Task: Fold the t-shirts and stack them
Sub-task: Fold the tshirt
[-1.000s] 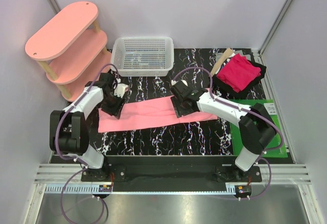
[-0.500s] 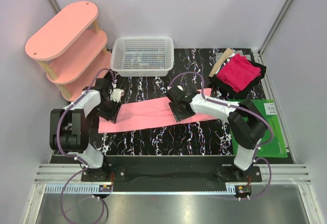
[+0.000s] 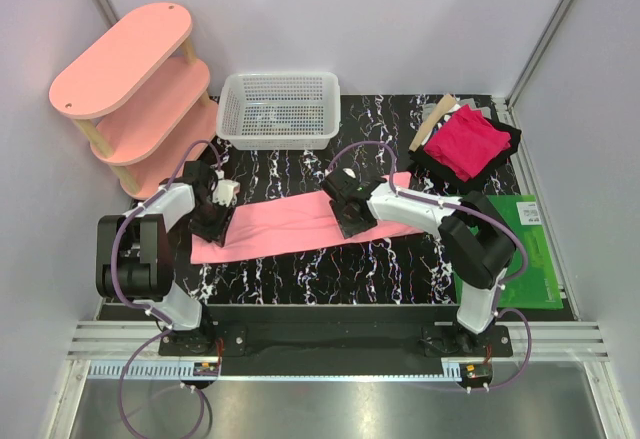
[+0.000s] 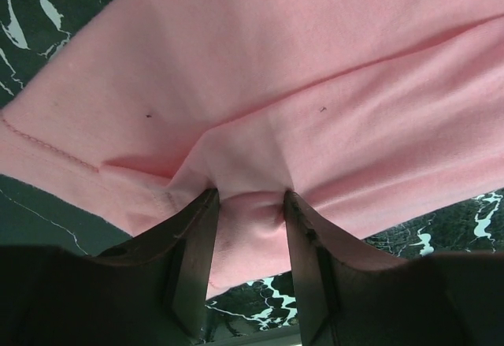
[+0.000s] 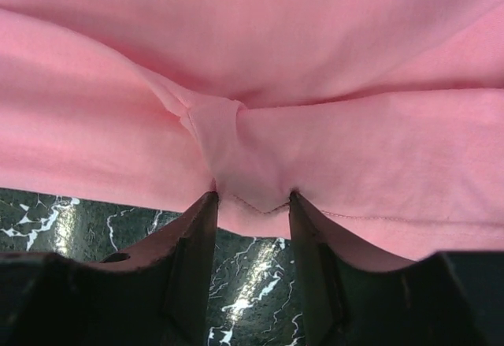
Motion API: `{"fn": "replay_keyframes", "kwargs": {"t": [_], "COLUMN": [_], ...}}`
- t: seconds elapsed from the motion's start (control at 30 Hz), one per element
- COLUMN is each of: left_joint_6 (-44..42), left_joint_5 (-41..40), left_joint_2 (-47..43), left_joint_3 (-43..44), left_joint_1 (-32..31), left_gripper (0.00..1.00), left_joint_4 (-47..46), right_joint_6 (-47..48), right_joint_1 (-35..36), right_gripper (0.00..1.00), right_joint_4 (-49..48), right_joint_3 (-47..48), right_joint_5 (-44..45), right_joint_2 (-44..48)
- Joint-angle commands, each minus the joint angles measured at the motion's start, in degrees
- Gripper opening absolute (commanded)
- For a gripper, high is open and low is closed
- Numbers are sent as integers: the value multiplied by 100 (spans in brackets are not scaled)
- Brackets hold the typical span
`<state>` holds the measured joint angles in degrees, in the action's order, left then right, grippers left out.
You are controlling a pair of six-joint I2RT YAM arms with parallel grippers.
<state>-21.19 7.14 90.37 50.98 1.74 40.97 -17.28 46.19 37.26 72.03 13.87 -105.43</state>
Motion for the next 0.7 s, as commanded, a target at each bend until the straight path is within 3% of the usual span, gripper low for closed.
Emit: {"fn": "replay_keyframes", "kwargs": {"t": [0.0,0.27,0.67], "left_joint_6": [-122,-254,-412], "left_joint_5": [-90,-212,-362], "left_joint_2": [-81,-116,-212], "left_joint_3": [-115,-203,-387], "left_joint_1": [72,151,248], "left_gripper": [45,45,44], "left_joint_4": [-212,-291,-414], "right_joint_6": [-109,-74,330], "right_joint_1": [135,188,127], "right_gripper": [48,25,25], "right_joint_4": [-87,44,546], "right_joint_3": [294,390,1164], "right_joint_5": [-86,195,793], "right_joint_2": [-171,-163,-91]}}
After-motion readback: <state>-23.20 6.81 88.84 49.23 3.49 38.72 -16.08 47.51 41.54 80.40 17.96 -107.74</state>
